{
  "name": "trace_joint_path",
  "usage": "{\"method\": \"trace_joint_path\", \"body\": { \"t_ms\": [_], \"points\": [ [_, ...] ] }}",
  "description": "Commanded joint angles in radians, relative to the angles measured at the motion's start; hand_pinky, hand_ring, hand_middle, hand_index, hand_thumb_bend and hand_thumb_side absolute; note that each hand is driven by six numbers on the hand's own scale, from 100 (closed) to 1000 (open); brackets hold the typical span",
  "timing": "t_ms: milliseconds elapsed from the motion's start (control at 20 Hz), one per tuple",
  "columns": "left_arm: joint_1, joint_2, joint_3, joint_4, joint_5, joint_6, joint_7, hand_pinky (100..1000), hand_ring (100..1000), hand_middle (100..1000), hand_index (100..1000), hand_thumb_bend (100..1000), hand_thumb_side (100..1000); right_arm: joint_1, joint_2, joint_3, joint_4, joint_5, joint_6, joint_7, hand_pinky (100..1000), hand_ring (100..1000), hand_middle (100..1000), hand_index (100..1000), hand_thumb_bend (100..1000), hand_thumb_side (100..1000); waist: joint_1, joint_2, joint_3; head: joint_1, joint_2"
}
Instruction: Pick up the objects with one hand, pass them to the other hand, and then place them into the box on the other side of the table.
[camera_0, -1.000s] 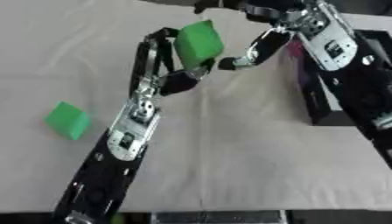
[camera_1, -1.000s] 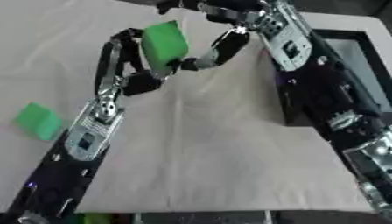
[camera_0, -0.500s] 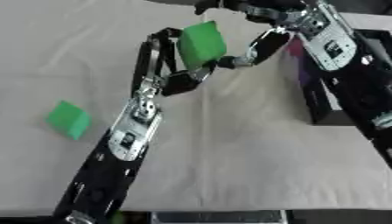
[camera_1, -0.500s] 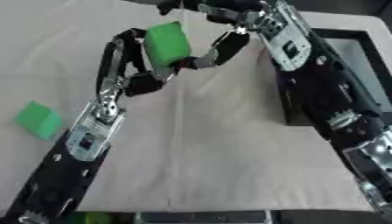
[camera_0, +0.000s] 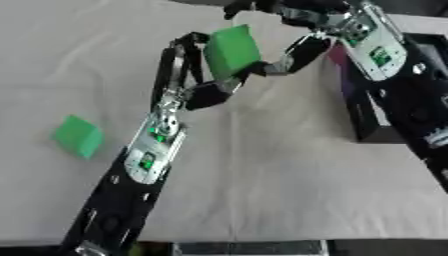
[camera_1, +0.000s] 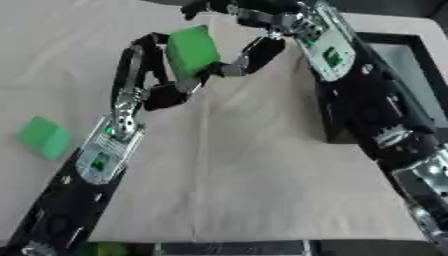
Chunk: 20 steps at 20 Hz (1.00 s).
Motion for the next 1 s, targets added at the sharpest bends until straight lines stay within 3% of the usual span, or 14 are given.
{"method": "trace_joint_path", "body": {
  "t_ms": [50, 1000],
  "points": [
    [-0.015, -0.014, -0.005, -0.029, 0.007, -0.002, 0.003, 309, 190, 121, 337, 100, 100, -0.013, -0.013, -0.014, -0.008, -0.003, -0.202, 0.207, 1000, 939, 832, 944, 331, 461, 0.003, -0.017, 0.000, -0.003, 0.001],
    [-0.017, -0.013, -0.009, -0.035, 0.021, -0.024, 0.005, 307, 190, 119, 336, 100, 100, -0.009, -0.012, -0.014, -0.003, -0.003, -0.202, 0.227, 1000, 942, 818, 940, 306, 446, 0.002, -0.016, 0.002, -0.004, 0.001]
  ]
}}
